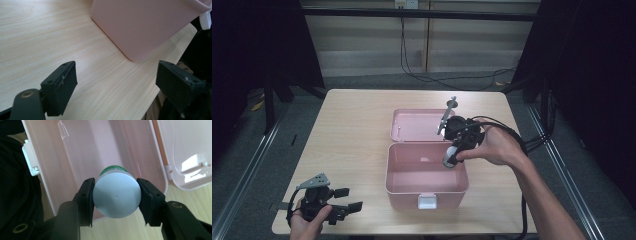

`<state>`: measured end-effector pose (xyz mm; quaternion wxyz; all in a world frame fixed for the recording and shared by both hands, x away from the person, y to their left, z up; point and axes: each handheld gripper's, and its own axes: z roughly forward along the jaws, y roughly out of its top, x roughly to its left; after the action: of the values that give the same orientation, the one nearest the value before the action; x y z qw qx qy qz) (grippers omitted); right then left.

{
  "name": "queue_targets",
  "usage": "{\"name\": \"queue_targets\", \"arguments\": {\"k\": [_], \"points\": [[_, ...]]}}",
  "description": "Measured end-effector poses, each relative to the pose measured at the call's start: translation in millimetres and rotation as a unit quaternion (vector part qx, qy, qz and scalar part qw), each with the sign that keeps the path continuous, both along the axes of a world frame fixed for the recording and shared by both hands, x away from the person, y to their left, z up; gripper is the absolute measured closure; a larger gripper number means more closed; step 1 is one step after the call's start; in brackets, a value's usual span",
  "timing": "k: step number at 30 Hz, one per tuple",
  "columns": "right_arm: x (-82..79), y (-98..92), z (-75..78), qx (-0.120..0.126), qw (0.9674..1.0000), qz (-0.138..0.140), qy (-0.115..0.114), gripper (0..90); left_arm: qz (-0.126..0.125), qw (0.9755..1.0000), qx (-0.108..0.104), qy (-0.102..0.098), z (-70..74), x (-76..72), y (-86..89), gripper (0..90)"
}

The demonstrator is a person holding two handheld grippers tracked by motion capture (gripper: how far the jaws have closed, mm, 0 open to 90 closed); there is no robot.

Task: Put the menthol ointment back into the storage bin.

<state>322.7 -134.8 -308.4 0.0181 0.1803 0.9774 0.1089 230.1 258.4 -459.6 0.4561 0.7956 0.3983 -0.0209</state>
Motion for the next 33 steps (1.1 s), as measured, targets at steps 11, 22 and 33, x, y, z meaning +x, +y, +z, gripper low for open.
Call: {"name": "queue_targets", "arguments": {"k": [11,22,33], "points": [[6.3,21.3,-6.2,-0.005,0.9997,0.025,0.003,51.1,0.000,1.0000,0.000,0.000,0.0,0.2,0.1,17.0],[7.9,38.4,-14.5,-0.011,0.9983,0.057,0.003,51.1,0.000,1.0000,-0.001,0.000,0.3,0.4,-0.2,17.1],[13.5,67.4,-21.9,-0.014,0.9960,0.088,0.004,51.1,0.000,1.0000,-0.004,-0.001,1.3,0.5,0.4,17.1]]}}
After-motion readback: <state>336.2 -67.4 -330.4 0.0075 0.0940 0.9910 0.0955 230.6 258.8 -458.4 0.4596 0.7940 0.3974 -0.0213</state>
